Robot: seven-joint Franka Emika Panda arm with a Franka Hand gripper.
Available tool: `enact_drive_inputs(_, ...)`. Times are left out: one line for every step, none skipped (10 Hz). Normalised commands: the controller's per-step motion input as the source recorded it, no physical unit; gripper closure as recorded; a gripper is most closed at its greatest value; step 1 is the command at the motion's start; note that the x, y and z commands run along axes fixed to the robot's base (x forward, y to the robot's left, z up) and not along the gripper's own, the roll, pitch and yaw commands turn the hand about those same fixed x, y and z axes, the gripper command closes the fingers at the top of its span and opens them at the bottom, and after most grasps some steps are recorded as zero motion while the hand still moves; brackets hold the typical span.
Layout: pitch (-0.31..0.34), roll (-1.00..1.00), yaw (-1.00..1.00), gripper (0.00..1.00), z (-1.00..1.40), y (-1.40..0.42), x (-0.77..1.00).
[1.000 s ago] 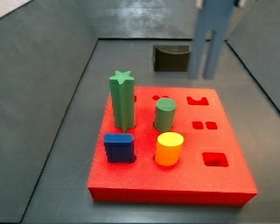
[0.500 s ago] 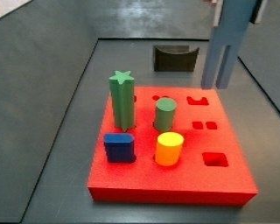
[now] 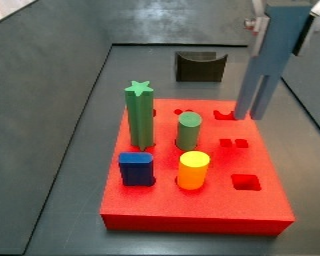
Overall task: Pick up the double-square object. Move up. Rotate the double-square object. Place the double-square object on the fixture. Regrasp the double-square object. Move to above the board. Insert the double-square object.
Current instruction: Insert the double-square object.
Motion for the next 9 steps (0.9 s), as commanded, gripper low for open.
enact_drive_inputs(0.06,0.16,0.0,1.0,-0.27,-0.01,0.05)
enact_drive_inputs(-0.003,0.18,0.06,1.0,-0.31,-0.33,-0.06)
enact_drive_inputs(-0.043,0.08,0.21,1.0,-0.3,-0.24,-0.12)
enact_drive_inputs(-0.099,0.0,0.3,1.0,-0.25,-0.2,-0.15)
enact_drive_inputs(-0.036,-0.06,0.27,1.0,-0.21,-0.04,-0.07)
enact_drive_inputs(-0.041,0.0,0.2,1.0,-0.18,0.0,-0.01)
enact_drive_inputs(0.161,-0.1,0.12,1.0,-0.48,0.0,0.0)
enact_drive_inputs(0.313,-0.19,0.01,1.0,-0.43,0.0,0.0)
enact_drive_inputs(0.344,-0.24,0.0,1.0,-0.31,0.0,0.08)
